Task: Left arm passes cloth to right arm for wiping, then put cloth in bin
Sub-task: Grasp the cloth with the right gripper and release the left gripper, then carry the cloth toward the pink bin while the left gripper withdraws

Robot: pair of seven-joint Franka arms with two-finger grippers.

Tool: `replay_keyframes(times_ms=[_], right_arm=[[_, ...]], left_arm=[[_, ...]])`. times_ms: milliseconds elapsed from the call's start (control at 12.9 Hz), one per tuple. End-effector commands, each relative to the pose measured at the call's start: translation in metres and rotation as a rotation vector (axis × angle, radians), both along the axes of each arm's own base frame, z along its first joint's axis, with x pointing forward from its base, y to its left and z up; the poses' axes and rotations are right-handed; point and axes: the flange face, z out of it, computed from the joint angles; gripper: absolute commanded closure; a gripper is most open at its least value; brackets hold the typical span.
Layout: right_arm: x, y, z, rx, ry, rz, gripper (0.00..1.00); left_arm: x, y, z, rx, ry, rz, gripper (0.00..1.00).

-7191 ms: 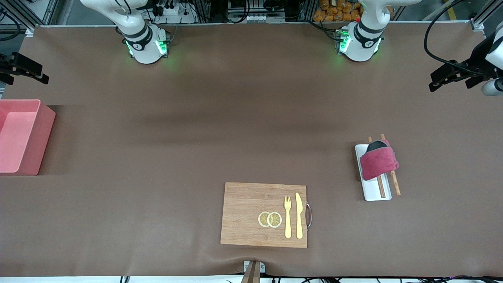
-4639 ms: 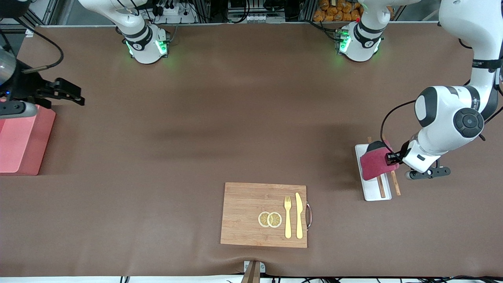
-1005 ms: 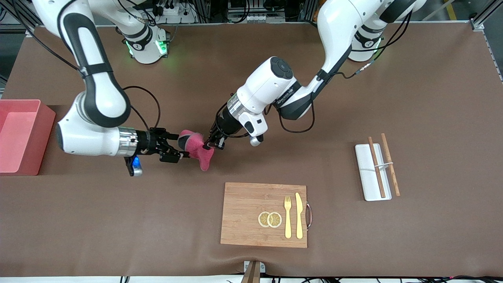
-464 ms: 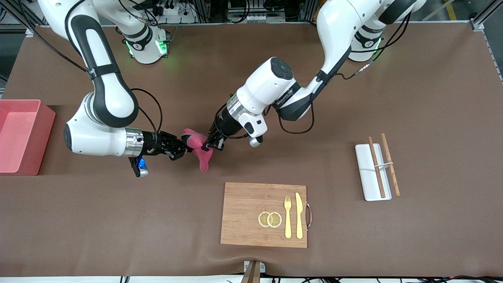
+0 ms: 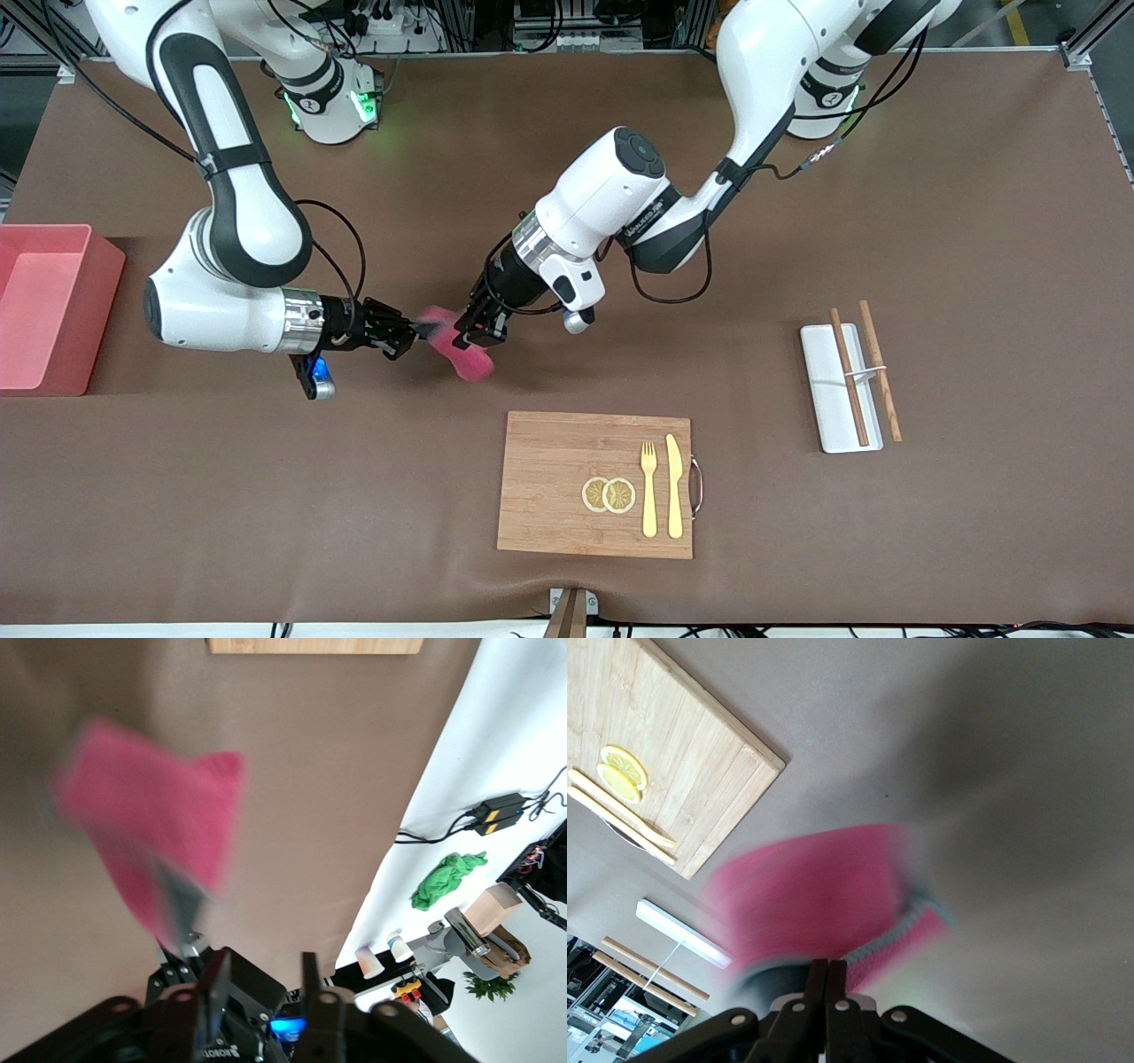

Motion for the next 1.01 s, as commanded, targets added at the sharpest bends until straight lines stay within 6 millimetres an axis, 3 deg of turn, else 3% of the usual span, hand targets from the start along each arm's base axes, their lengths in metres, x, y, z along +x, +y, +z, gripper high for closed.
replay_keyframes(times_ms=[0, 155, 232, 387, 464, 619, 773, 928], right_arm=[[0.004, -0.009, 0.007, -0.003, -0.062, 0.06, 1.0], [-0.001, -0.012, 0.017, -0.144, -0.112, 0.178, 1.0], [-0.003, -0.012, 0.013, -0.236, -0.134, 0.253, 1.0], [-0.001, -0.034, -0.006, -0.352, -0.154, 0.374, 1.0], [0.002, -0.056, -0.021, -0.385, -0.146, 0.409, 1.0], [0.01, -0.114, -0.032, -0.414, -0.165, 0.481, 1.0], [0.007, -0.181, -0.039, -0.423, -0.169, 0.56, 1.0], [-0.002, -0.262, -0.042, -0.451, -0.147, 0.626, 1.0]], left_arm=[[0.0, 0.003, 0.019, -0.007, -0.002, 0.01, 0.06], [0.002, 0.014, 0.043, 0.034, -0.014, 0.0, 0.0], [0.007, 0.027, 0.062, 0.067, -0.011, 0.0, 0.0], [0.016, 0.056, 0.091, 0.143, -0.005, -0.026, 0.0], [0.022, 0.073, 0.11, 0.147, -0.01, -0.016, 0.0], [0.027, 0.102, 0.132, 0.206, 0.008, -0.023, 0.0], [0.025, 0.124, 0.149, 0.3, -0.005, -0.115, 0.0], [0.022, 0.154, 0.167, 0.405, -0.006, -0.217, 0.0]])
